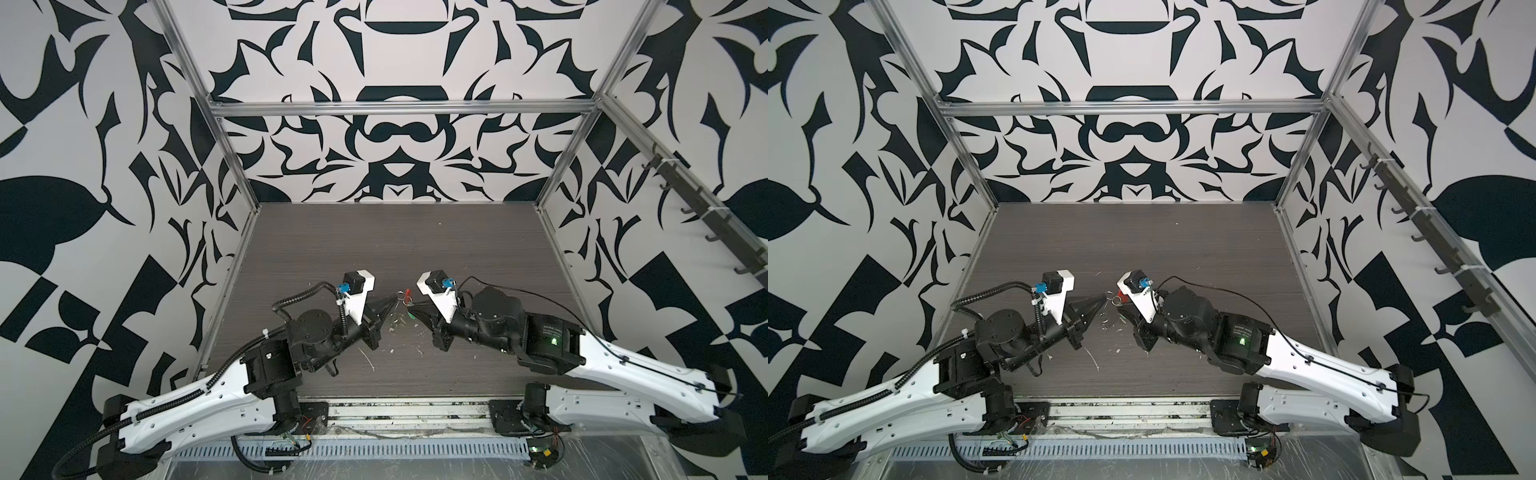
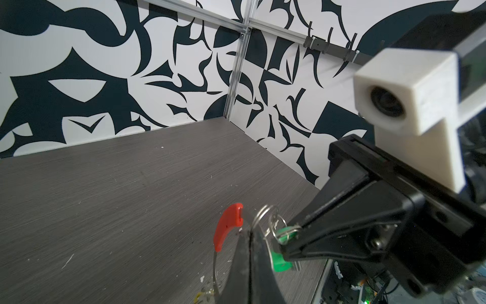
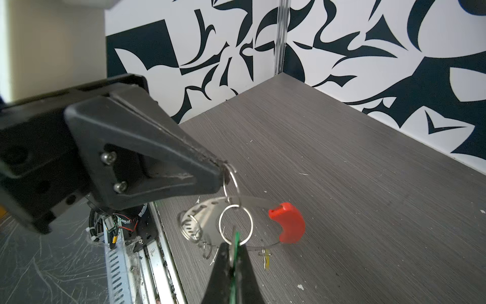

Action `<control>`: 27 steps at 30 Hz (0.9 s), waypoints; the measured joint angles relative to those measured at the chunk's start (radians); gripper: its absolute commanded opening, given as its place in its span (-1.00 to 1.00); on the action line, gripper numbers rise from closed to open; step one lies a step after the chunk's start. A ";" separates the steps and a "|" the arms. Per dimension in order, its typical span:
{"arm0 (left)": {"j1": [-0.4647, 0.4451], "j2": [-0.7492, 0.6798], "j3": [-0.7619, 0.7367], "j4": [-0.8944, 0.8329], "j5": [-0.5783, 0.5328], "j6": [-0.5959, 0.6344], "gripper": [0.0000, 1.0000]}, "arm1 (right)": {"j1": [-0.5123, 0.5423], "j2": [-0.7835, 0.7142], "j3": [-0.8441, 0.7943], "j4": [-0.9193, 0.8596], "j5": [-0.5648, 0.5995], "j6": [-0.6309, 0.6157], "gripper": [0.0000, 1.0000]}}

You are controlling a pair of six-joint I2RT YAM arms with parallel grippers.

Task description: Remove the keys from the keyring

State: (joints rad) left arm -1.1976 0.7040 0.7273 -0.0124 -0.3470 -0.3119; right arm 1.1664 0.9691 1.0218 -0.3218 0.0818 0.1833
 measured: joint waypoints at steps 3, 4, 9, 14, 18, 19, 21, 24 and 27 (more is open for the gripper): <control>0.000 -0.002 -0.001 0.001 0.005 0.013 -1.00 | 0.000 0.000 0.008 -0.011 -0.011 0.002 -1.00; 0.000 -0.003 -0.001 0.000 0.008 0.016 -1.00 | 0.000 0.000 0.010 -0.012 -0.014 0.003 -1.00; 0.000 -0.005 -0.001 0.000 0.014 0.032 -1.00 | 0.000 0.000 0.035 -0.038 -0.026 0.013 -1.00; 0.000 -0.004 -0.001 0.001 0.014 0.047 -1.00 | 0.000 0.006 0.093 -0.072 -0.019 0.031 -1.00; 0.000 0.002 -0.001 0.001 0.015 0.055 -1.00 | 0.000 0.050 0.167 -0.119 -0.010 0.050 -1.00; 0.000 0.005 -0.001 0.000 0.015 0.058 -1.00 | 0.000 0.061 0.183 -0.132 -0.008 0.052 -1.00; 0.000 0.013 0.000 -0.002 0.015 0.061 -1.00 | 0.000 0.085 0.214 -0.160 -0.007 0.057 -1.00; 0.000 0.018 0.000 -0.014 0.015 0.068 -1.00 | 0.000 0.114 0.255 -0.217 -0.009 0.058 -1.00; 0.001 0.018 0.000 -0.019 0.015 0.071 -1.00 | 0.000 0.144 0.303 -0.275 -0.014 0.058 -1.00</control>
State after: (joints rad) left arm -1.1969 0.7219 0.7269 -0.0315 -0.3317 -0.2413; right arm 1.1664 1.1133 1.3247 -0.5964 0.0677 0.2413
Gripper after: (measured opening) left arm 0.046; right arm 0.058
